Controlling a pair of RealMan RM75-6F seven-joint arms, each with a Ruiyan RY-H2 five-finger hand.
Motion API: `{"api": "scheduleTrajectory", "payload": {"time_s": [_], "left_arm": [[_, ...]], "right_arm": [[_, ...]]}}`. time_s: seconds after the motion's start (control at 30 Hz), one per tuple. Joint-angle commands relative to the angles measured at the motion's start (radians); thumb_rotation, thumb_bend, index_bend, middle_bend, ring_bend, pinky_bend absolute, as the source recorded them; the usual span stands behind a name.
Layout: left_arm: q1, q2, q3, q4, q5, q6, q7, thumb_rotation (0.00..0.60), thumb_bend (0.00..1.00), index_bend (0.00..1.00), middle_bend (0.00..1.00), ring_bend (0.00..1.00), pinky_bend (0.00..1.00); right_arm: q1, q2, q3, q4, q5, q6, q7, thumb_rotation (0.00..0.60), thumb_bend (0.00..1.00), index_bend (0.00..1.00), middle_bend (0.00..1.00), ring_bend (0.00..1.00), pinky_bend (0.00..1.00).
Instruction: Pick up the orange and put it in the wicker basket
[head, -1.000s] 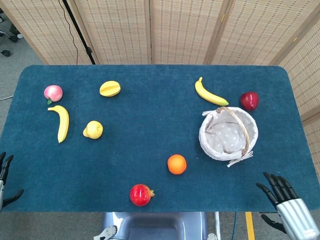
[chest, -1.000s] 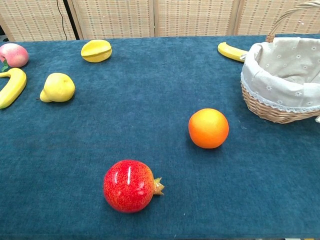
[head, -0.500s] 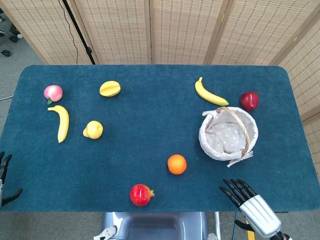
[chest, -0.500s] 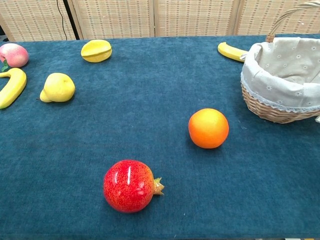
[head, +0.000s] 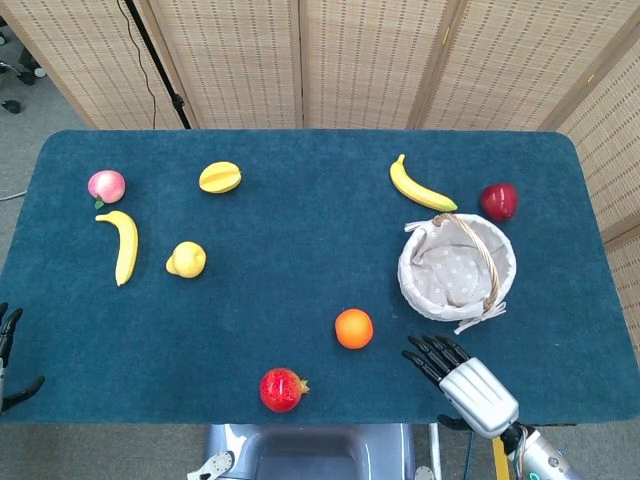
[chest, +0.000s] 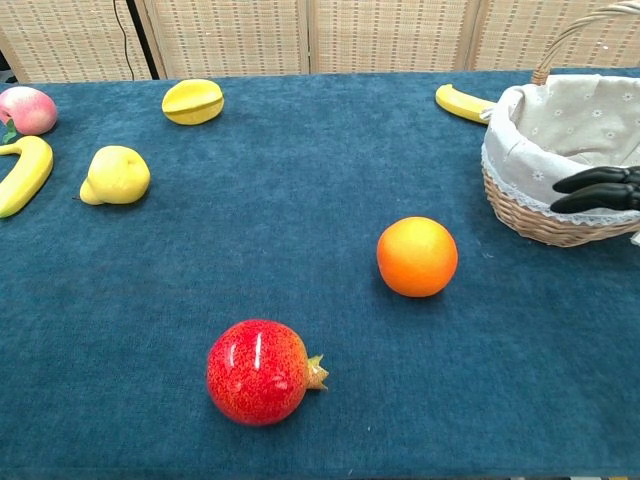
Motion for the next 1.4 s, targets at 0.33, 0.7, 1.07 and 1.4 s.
{"api": "scheduleTrajectory", "payload": {"time_s": [0.33, 0.7, 1.07, 1.4], "left_arm": [[-0.001, 0.001, -0.003, 0.006, -0.011, -0.008, -0.01, 0.6, 0.0, 0.0, 0.0, 0.0, 0.0], [-0.002, 0.002, -0.007, 0.009, -0.019, -0.011, -0.018, 0.6, 0.0, 0.0, 0.0, 0.0, 0.0], [0.001, 0.007, -0.009, 0.006, -0.02, -0.003, -0.026, 0.6, 0.0, 0.0, 0.0, 0.0, 0.0], [0.004, 0.013, -0.014, 0.004, -0.025, 0.004, -0.035, 0.6, 0.0, 0.0, 0.0, 0.0, 0.0]], "right_arm": [[0.131, -0.099, 0.101, 0.024, 0.17, -0.146, -0.03, 0.6, 0.05, 0.0, 0.02, 0.02, 0.08], [0.186, -0.195, 0.136, 0.085, 0.281, -0.192, -0.066, 0.6, 0.05, 0.0, 0.02, 0.02, 0.08], [0.203, -0.281, 0.145, 0.167, 0.366, -0.2, -0.16, 0.6, 0.05, 0.0, 0.02, 0.02, 0.08], [0.216, -0.355, 0.141, 0.25, 0.424, -0.209, -0.162, 0.6, 0.05, 0.0, 0.02, 0.02, 0.08]]}}
